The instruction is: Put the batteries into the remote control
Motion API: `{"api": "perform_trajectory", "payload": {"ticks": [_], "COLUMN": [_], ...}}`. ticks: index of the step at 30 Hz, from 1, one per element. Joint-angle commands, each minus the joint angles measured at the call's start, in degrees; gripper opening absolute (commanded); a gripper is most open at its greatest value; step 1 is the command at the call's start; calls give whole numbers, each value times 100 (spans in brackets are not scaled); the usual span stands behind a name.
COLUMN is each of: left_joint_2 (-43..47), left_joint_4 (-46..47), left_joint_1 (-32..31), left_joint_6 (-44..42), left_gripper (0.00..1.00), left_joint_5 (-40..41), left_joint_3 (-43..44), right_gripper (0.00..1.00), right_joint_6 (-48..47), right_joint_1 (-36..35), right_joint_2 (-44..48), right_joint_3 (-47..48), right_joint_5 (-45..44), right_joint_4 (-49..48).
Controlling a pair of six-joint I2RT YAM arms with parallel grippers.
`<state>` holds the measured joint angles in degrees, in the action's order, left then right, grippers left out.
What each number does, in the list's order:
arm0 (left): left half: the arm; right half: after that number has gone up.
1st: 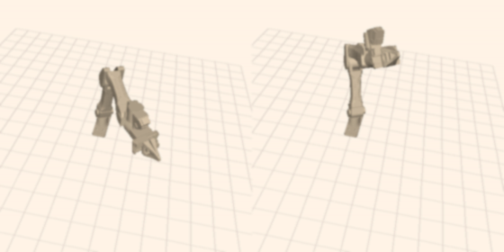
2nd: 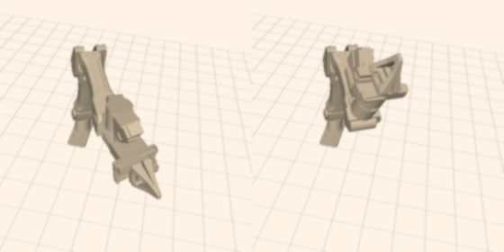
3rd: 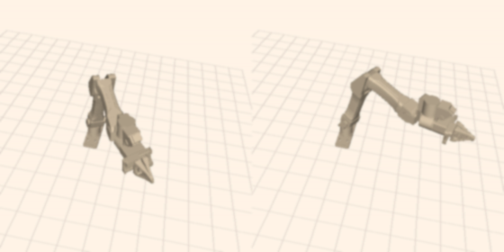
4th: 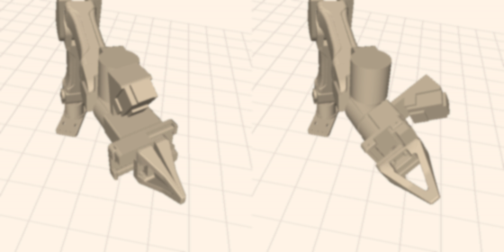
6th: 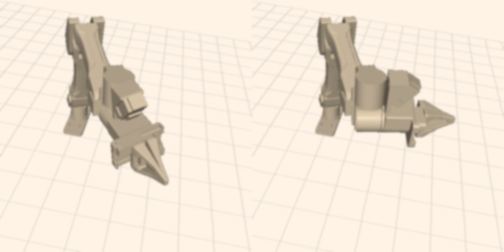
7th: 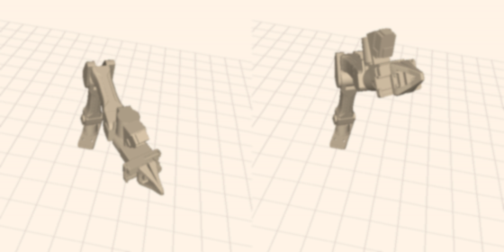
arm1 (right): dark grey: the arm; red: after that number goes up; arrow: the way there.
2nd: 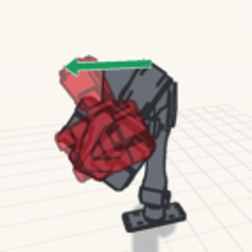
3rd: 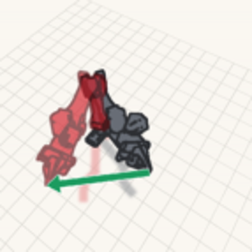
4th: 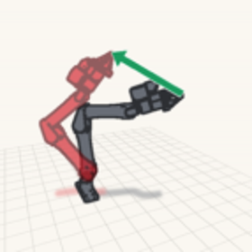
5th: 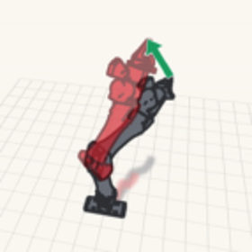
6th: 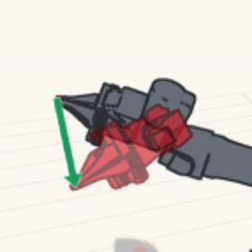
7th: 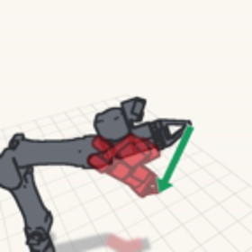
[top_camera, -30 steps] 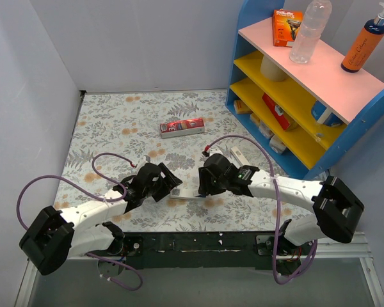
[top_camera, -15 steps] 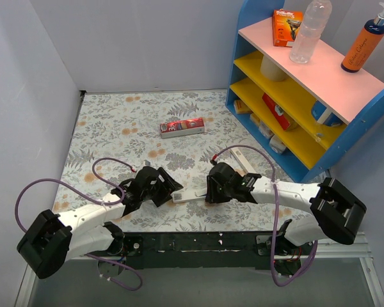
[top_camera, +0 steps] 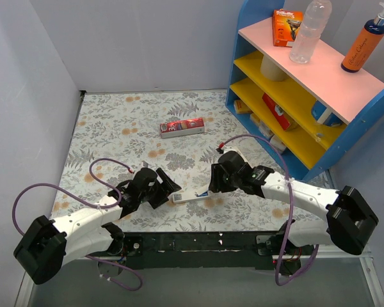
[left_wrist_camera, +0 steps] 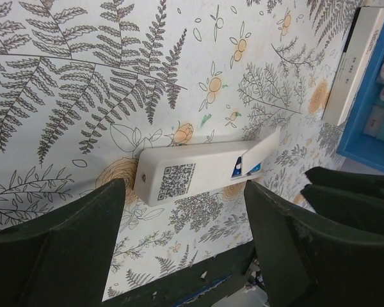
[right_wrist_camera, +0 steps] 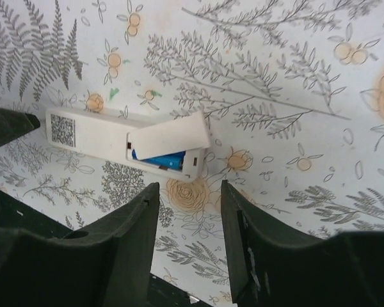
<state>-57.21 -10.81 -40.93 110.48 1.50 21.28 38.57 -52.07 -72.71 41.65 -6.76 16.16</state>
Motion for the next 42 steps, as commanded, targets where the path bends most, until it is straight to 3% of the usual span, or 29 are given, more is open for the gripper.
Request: {"api": "perform_trajectory", "payload": {"ticks": [1,9,22,42], "left_joint_2": [-27,-176,-431,-528], "left_joint_4": [-141,-115,17,61], "left_joint_1": [15,15,15,15], "left_joint_6": [-201,-316,-422,-430], "left_gripper": [76,77,73,67], "left_joint_5": [123,35,-106,-141], "left_joint_3": [228,307,307,316], "right_gripper": [52,54,57,36], "right_joint_6": [-666,-983,-1281,-974], "right_joint_1": [469,935,989,989], "right_joint_2": [-225,-955,-1826,-1326], "right_joint_3": [501,748,942,301], "right_joint_5": [368,1370,1942,1960], "right_joint_4": [-17,-429,-755,-939]}}
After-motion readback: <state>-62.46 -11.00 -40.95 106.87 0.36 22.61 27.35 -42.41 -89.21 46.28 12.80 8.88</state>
